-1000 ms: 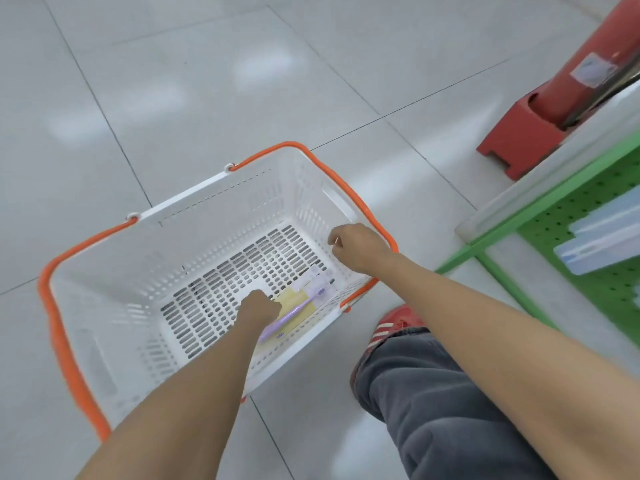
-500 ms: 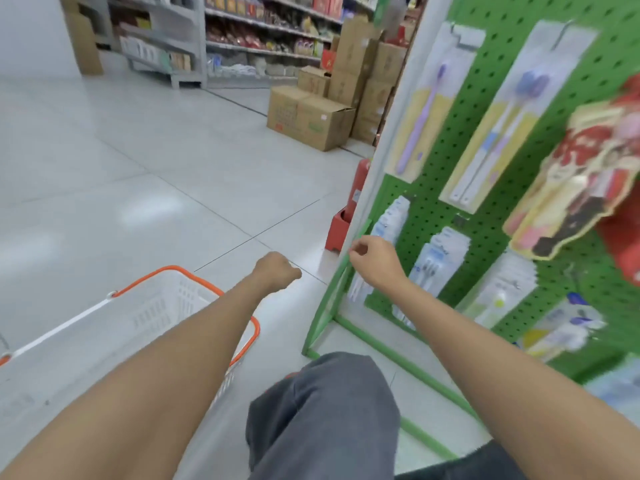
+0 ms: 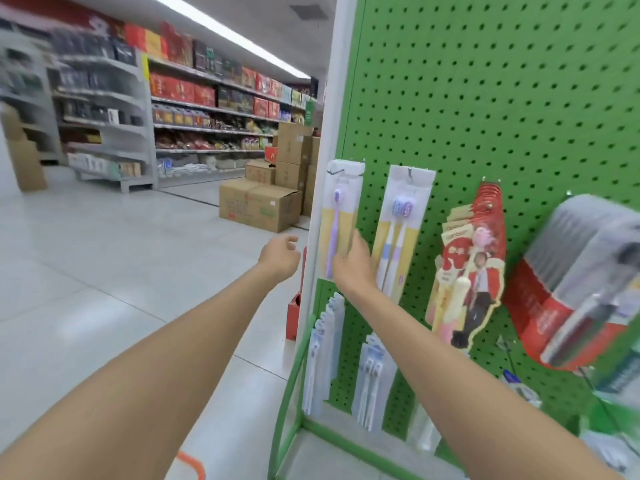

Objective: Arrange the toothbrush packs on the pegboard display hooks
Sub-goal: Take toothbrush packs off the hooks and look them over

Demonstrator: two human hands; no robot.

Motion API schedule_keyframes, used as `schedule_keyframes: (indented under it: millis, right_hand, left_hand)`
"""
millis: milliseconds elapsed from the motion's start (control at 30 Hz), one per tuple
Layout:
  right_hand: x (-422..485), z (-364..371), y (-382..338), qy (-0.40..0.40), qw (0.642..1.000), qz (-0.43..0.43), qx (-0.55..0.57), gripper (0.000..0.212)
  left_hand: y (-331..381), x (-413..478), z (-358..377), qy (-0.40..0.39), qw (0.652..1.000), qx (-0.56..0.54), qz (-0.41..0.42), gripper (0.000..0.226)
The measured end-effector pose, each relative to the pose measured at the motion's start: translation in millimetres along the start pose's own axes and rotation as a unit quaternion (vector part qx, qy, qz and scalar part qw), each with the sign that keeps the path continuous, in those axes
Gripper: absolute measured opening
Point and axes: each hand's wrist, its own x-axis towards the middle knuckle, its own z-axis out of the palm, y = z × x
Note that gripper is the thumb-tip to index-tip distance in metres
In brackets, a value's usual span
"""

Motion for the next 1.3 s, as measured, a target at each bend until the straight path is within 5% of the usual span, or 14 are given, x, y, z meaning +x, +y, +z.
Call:
schedule_keyframes:
  millis: [200,367,767,967,1300]
  right_hand:
    - [36.7,22.3,-19.9,0.091,0.99,0.03,0.105,0.056]
    - [41.7,31.3,-19.0,0.165,0.977,0.021,0.131,0.008]
    - [32.3,12.6,-30.0,0.207,0.974,-0.075,0.056,0.021]
    - [12.5,13.7,-18.8,0.113,0.992,-0.033,0.054,0.022]
    - [-53.7,19.2,42.9,-0.08,0.986,0.039,0.144,0.015]
  left_hand:
    - [39.7,29.4,13.9,-0.055,0.997,-0.017,0.053,0.056]
    - [46.5,28.7,15.9,-0.047,0.994,-0.08,0.056,0.042]
    - [48.9,23.4,3.7,-0.084,0.982,-0.172,0.005,0.038]
    - [27.4,6.9,3.8,-0.12,0.981,-0.147,-0.052,0.009]
    - [-51.0,-51.5,-0.5,-0.176,0.975,-0.122,-0.063,0.009]
